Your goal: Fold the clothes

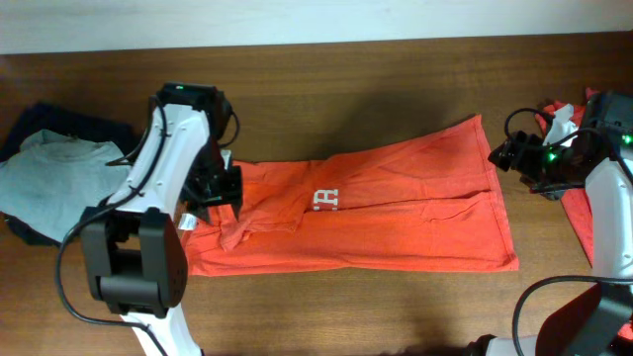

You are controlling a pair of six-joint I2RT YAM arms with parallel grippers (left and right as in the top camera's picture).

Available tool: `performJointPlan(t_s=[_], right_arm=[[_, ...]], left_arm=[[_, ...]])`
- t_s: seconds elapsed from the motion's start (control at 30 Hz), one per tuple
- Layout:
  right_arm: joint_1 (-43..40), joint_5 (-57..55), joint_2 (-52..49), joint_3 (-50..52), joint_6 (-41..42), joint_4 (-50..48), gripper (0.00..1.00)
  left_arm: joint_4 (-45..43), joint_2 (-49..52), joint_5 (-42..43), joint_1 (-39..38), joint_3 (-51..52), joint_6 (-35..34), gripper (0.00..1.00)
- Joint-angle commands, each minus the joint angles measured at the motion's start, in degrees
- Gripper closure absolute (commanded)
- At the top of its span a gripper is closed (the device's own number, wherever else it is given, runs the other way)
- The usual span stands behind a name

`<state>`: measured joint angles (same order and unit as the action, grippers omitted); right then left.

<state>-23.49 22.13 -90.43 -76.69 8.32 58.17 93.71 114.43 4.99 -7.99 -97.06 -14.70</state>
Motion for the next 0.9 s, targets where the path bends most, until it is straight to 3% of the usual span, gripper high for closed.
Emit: performJointPlan(t_s=[0.0,0.23,0.43,0.57,0.77,0.87], right_arm=[[-0.2,-0.3,0.7,-0.7,-0.6,-0.2,0.18],[-0.2,-0.3,0.7,-0.7,-0.6,-0.5,0.19],[-0.2,-0.3,0.7,-0.7,-0.6,-0.9,0.19],[-0.2,-0.3,0.7,-0.7,-0.6,-0.8,0.19],[-0.2,-0.3,0.7,-0.7,-0.6,-0.5,0.18],[-0.2,-0.3,0.7,-0.7,-0.6,-0.3,0.19]], left_arm=[[-5.9,-0.9,-2.0,5.3,0.2,-2.0,0.39],[-31.6,-0.9,-1.6,8.9,6.2,-1.9,0.41],[-44.2,-0.9,-1.8,8.3,12.4,-2.0,0.4],[-47.9,-0.8,-3.6,8.3,14.7,-2.0,0.5],[-44.7,-0.8,-6.3,8.3,14.7,-2.0,0.99],[-41.3,-0.8,-9.2,8.3,14.7,-2.0,0.99]])
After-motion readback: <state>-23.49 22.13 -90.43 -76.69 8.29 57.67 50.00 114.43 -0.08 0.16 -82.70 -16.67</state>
